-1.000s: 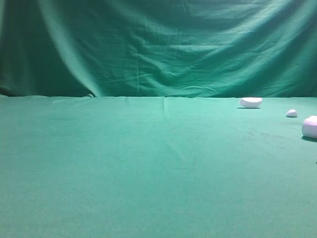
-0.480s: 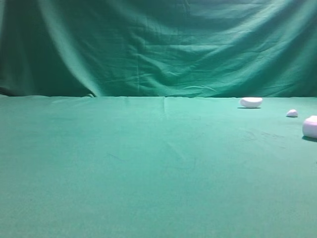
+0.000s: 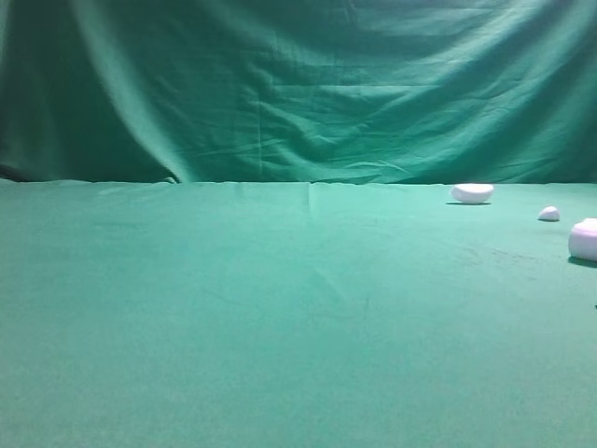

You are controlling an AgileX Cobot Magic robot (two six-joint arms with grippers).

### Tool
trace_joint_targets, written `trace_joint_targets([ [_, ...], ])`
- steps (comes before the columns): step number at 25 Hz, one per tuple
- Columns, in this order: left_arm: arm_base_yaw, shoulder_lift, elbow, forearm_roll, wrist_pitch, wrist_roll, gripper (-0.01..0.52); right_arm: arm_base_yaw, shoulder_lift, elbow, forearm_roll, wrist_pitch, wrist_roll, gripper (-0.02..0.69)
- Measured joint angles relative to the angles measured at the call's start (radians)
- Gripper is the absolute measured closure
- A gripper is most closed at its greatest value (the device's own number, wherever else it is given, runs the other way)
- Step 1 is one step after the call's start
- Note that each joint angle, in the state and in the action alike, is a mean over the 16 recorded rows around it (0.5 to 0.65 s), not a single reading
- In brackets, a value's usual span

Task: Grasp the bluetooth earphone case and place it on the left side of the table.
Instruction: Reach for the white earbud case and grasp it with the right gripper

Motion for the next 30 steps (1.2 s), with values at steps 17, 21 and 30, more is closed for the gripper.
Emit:
trace_joint_targets([
  [17,0.000,0.000,0.000,0.000,0.000,0.000,0.514,0.223,0.672,-0.287,-0.111,0.145,0.197,0.531],
  [21,0.000,0.000,0.000,0.000,0.000,0.000,0.514,0.252,0.792,-0.333,-0.170,0.121,0.300,0.392],
  [30,0.000,0.000,0.000,0.000,0.000,0.000,0.514,0.258,0.982,-0.399,-0.248,0.098,0.504,0.154],
])
